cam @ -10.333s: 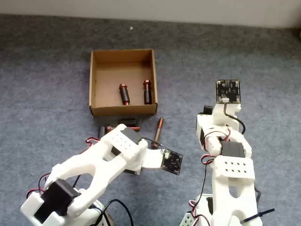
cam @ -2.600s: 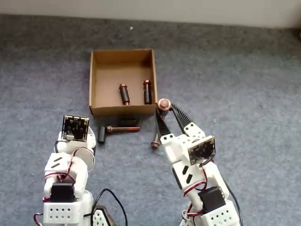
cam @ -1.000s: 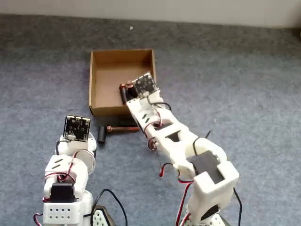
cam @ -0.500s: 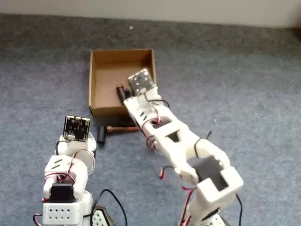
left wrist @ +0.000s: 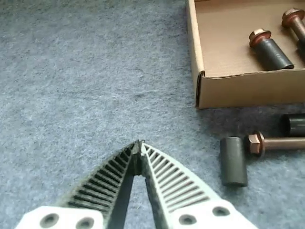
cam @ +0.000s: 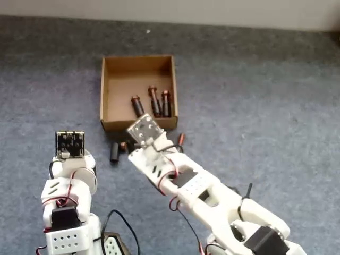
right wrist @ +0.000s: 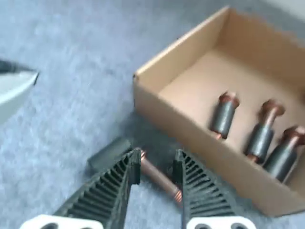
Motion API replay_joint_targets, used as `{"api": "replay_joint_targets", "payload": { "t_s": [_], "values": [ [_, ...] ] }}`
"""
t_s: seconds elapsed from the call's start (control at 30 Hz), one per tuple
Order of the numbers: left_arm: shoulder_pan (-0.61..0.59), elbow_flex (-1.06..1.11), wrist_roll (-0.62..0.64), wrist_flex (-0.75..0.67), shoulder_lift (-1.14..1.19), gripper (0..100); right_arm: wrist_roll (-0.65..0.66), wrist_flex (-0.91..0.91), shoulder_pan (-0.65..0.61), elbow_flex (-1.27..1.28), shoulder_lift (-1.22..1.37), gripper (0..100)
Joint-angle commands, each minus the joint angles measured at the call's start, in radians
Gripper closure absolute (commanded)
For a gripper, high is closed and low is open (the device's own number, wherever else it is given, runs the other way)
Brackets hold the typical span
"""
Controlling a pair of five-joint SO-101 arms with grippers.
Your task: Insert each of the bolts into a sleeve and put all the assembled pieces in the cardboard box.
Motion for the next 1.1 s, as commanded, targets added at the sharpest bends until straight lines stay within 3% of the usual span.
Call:
{"api": "replay_joint_targets", "payload": {
  "t_s": [0.0, 0.2, 0.6, 0.77, 1.07],
  "values": [
    [-0.016, 0.016, -0.014, -0.005, -0.005, 98, -0.005, 0.125, -0.018, -0.097, -0.019, 89.3],
    [-0.016, 0.019, -0.014, -0.005, -0.005, 98, 0.002, 0.351, 0.005, -0.302, 0.107, 89.2],
    [-0.016, 0.019, -0.014, -0.005, -0.005, 98, 0.012, 0.903, 0.088, -0.947, 0.518, 89.2],
    [-0.016, 0.019, -0.014, -0.005, -0.005, 98, 0.178, 1.033, 0.105, -1.119, 0.67, 89.2],
    [-0.016, 0.019, -0.014, -0.005, -0.005, 98, 0.278, 1.093, 0.139, -1.239, 0.848, 89.4]
  ]
}}
